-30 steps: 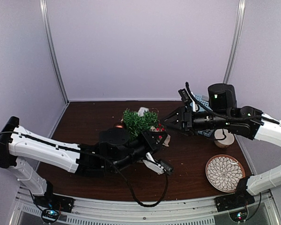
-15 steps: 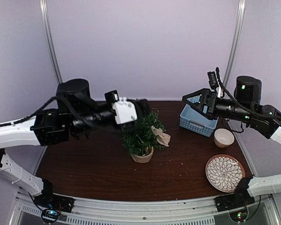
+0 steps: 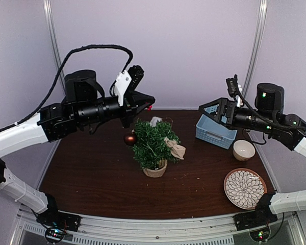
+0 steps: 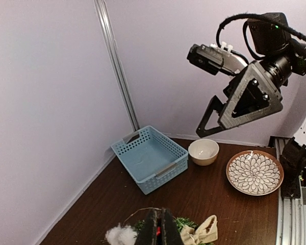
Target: Decorate the small christmas tree
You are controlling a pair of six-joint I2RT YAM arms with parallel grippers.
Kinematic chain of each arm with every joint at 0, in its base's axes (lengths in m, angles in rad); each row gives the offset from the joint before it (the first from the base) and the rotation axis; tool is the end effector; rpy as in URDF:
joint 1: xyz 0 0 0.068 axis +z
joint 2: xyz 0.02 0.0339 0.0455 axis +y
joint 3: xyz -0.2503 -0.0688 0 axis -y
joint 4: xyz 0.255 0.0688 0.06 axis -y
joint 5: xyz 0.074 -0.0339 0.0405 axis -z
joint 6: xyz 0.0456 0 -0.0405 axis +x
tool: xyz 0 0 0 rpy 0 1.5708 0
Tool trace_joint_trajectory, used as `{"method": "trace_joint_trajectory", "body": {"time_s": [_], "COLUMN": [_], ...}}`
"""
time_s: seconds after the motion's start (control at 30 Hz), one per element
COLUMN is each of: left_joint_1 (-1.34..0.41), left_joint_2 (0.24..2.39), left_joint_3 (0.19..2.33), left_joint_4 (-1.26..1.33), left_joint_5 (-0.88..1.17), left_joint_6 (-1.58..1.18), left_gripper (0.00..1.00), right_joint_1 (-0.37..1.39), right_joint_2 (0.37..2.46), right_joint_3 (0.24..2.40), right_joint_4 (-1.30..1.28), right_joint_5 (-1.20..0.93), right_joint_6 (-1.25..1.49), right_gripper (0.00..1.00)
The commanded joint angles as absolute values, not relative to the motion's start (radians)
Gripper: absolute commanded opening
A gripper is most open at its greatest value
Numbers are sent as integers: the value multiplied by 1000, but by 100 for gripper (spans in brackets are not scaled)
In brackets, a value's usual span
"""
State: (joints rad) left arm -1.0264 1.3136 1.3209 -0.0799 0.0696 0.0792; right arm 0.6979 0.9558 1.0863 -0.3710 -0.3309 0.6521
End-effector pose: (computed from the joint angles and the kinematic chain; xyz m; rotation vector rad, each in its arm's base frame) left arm 0.1682 -0.2840 0.4088 0.9399 1.4186 -0.7740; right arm 0.1701 0.1620 0.3827 -0.3028 1.9621 1.2215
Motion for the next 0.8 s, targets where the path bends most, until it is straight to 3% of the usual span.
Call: {"method": "trace_joint_trajectory", "body": {"time_s": [0.0, 0.77], "left_joint_1": [-1026, -992], "left_joint_2": [1363, 1516], "left_joint_3": [1331, 1304], "left_joint_4": [-49, -104], "left_joint_5": [110, 36], "left_joint_6": [4, 7], "left_gripper": [0, 0], "right_joint_1": [690, 677], "right_joint_2": [960, 947], "right_joint_3": [1072, 1053], "right_joint_4": [-365, -357], "right_joint_5": [-319, -331], "right_joint_6": [641, 658], "right_gripper": [99, 99]}}
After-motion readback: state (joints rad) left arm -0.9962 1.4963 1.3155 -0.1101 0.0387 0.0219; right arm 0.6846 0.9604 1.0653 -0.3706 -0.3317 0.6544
